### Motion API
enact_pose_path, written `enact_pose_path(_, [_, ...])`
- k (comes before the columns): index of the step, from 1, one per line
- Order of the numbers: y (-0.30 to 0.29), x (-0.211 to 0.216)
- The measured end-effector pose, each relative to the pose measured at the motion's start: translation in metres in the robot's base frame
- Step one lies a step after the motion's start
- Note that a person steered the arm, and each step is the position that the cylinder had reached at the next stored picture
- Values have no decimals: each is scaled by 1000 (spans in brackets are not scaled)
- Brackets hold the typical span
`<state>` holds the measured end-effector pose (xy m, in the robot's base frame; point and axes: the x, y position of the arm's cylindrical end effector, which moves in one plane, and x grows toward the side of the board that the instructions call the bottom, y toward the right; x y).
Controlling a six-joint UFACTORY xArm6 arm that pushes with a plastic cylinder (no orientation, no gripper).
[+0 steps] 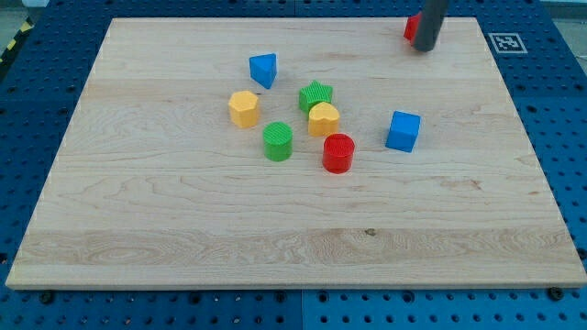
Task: Slide the blue triangle above green star
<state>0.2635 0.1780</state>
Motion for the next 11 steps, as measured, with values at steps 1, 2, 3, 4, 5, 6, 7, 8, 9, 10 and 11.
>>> enact_pose_path(1, [-79,0])
enact_pose_path(2, [-168,-1])
enact_pose_path(3, [-265,-1])
enact_pose_path(4, [-300,38])
enact_pose_path(5, [-281,63])
enact_pose_path(6, [-279,57])
enact_pose_path(7, [-268,56])
enact_pose_path(8, [-233,63])
enact_pose_path(9, [-200,62])
enact_pose_path(10, [-169,62])
enact_pose_path(11, [-150,54])
